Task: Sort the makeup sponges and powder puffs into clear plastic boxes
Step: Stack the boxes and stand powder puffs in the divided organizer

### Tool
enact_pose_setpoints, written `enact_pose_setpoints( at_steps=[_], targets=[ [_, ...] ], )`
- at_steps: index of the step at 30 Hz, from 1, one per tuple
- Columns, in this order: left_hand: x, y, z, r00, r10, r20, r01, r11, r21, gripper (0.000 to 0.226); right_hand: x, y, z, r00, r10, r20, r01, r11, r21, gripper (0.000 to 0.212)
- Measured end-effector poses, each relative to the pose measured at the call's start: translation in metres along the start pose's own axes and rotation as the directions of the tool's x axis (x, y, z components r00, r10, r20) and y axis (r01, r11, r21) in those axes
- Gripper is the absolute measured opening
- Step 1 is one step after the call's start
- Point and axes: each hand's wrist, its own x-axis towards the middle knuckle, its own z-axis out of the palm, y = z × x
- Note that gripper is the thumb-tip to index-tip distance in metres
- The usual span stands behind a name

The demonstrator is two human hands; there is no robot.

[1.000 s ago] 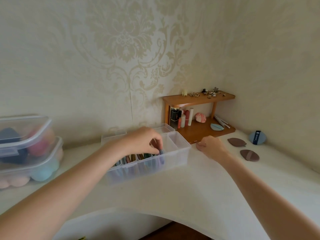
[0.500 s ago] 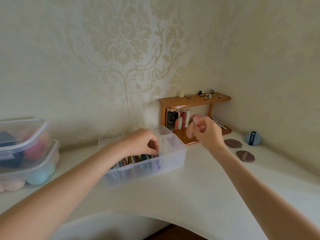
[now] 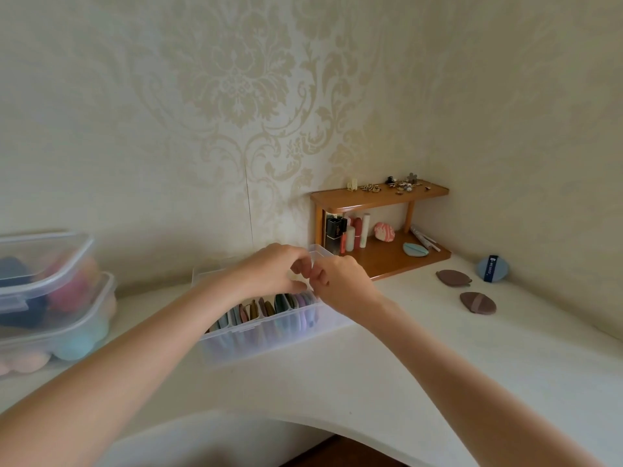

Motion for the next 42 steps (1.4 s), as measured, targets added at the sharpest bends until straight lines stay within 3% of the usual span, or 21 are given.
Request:
enact_pose_setpoints(
  at_steps=[5,7,9,11,13,16,18,21,23,27,31,36,38,42],
  targets=[
    [0.01,0.006,-0.002,0.967,0.045,0.252,-0.033,0.998,-0.054,0.02,-0.002,0.014,-0.016,1.0,-0.008,-0.015,0.009,0.992,0.125,0.02],
    [0.014,0.007,-0.003,0.954,0.04,0.298,-0.047,0.999,0.015,0.019,0.0,0.03,-0.026,0.989,0.098,-0.112,-0.078,0.982,0.173,0.02],
    [0.017,0.011,-0.005,0.943,0.051,0.328,-0.076,0.995,0.064,0.019,0.002,0.055,-0.035,0.947,0.259,-0.192,-0.242,0.964,0.107,0.023],
    [0.018,0.015,-0.006,0.93,0.067,0.361,-0.099,0.993,0.071,0.02,0.0,0.083,-0.039,0.868,0.473,-0.152,-0.488,0.869,-0.081,0.028],
    [0.019,0.019,-0.006,0.918,0.081,0.387,-0.117,0.991,0.069,0.02,-0.011,0.108,-0.039,0.721,0.692,-0.014,-0.673,0.696,-0.251,0.04],
    [0.019,0.024,-0.005,0.908,0.091,0.41,-0.123,0.991,0.052,0.02,-0.029,0.134,-0.033,0.563,0.821,0.096,-0.782,0.567,-0.26,0.057],
    [0.019,0.027,-0.005,0.903,0.103,0.417,-0.134,0.99,0.045,0.02,-0.036,0.143,-0.029,0.593,0.804,0.049,-0.777,0.587,-0.226,0.055],
    [0.017,0.031,-0.004,0.904,0.109,0.413,-0.145,0.988,0.056,0.021,-0.035,0.137,-0.025,0.733,0.68,0.007,-0.668,0.721,-0.183,0.037],
    [0.016,0.033,-0.002,0.906,0.114,0.407,-0.16,0.984,0.079,0.022,-0.033,0.124,-0.027,0.776,0.63,0.015,-0.626,0.774,-0.096,0.029],
    [0.013,0.032,0.0,0.92,0.114,0.376,-0.17,0.978,0.118,0.022,-0.028,0.092,-0.042,0.862,0.491,-0.127,-0.484,0.871,0.08,0.013],
    [0.014,0.03,0.003,0.932,0.09,0.352,-0.145,0.981,0.131,0.02,-0.024,0.064,-0.051,0.915,0.36,-0.185,-0.334,0.93,0.154,0.018],
    [0.014,0.03,0.003,0.934,0.095,0.345,-0.148,0.981,0.13,0.021,-0.026,0.058,-0.039,0.909,0.378,0.175,-0.409,0.89,0.202,0.014],
    [0.014,0.029,0.003,0.935,0.1,0.339,-0.151,0.981,0.125,0.021,-0.03,0.059,-0.038,0.926,0.369,0.084,-0.378,0.898,0.225,0.013],
    [0.013,0.027,0.004,0.941,0.084,0.327,-0.125,0.986,0.106,0.018,-0.03,0.051,-0.055,0.894,0.321,-0.312,-0.248,0.935,0.252,0.016]
  ],
)
